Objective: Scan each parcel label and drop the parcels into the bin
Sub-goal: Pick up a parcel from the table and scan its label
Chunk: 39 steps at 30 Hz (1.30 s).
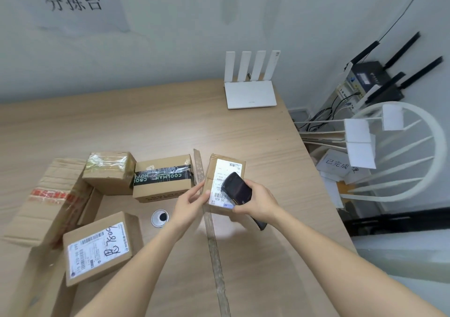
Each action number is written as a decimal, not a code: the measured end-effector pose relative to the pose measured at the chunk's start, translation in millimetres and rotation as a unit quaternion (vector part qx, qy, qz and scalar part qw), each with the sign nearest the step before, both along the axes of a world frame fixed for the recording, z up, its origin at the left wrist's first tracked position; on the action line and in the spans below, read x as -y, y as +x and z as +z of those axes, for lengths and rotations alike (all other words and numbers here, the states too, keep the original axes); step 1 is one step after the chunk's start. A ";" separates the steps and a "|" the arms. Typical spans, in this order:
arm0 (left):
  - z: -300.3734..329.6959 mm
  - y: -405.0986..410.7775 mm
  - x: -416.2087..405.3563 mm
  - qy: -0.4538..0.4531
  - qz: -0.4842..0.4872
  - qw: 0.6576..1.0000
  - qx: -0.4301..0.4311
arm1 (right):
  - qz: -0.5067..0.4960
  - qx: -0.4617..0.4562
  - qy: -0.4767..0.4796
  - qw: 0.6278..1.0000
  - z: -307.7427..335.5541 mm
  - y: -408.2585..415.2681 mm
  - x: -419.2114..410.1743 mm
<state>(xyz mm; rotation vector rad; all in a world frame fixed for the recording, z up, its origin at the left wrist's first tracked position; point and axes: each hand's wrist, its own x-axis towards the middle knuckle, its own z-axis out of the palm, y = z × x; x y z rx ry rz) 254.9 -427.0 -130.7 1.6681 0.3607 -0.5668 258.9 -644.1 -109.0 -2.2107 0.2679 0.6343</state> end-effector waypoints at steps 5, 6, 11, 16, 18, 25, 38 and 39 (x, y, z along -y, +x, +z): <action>45.7 -4.3 -5.6 0.011 -0.036 0.999 0.037 | 0.005 0.029 0.001 1.000 59.9 -1.3 7.3; 57.2 -6.2 -6.1 0.009 -0.036 0.998 0.047 | 0.009 0.035 0.001 0.999 73.1 -3.0 7.4; 116.2 -25.8 -14.3 -0.012 -0.044 0.995 0.089 | 0.016 0.075 -0.010 0.997 139.6 -23.0 5.2; 180.9 -51.8 -22.5 -0.022 -0.069 0.988 0.138 | 0.046 0.138 -0.054 0.988 219.4 -56.9 -7.2; 204.9 -63.7 -27.4 -0.029 -0.071 0.986 0.148 | 0.052 0.154 -0.079 0.983 248.9 -73.1 -12.9; 295.6 -113.7 -39.6 -0.012 -0.005 0.969 0.247 | 0.089 0.216 -0.205 0.950 351.1 -121.2 -28.9; 399.9 -275.9 -70.4 0.106 0.146 0.920 0.349 | 0.125 0.339 -0.266 0.894 461.4 -261.7 -37.9; 403.9 -290.3 -73.3 0.108 0.156 0.916 0.352 | 0.131 0.343 -0.265 0.891 464.8 -274.0 -38.7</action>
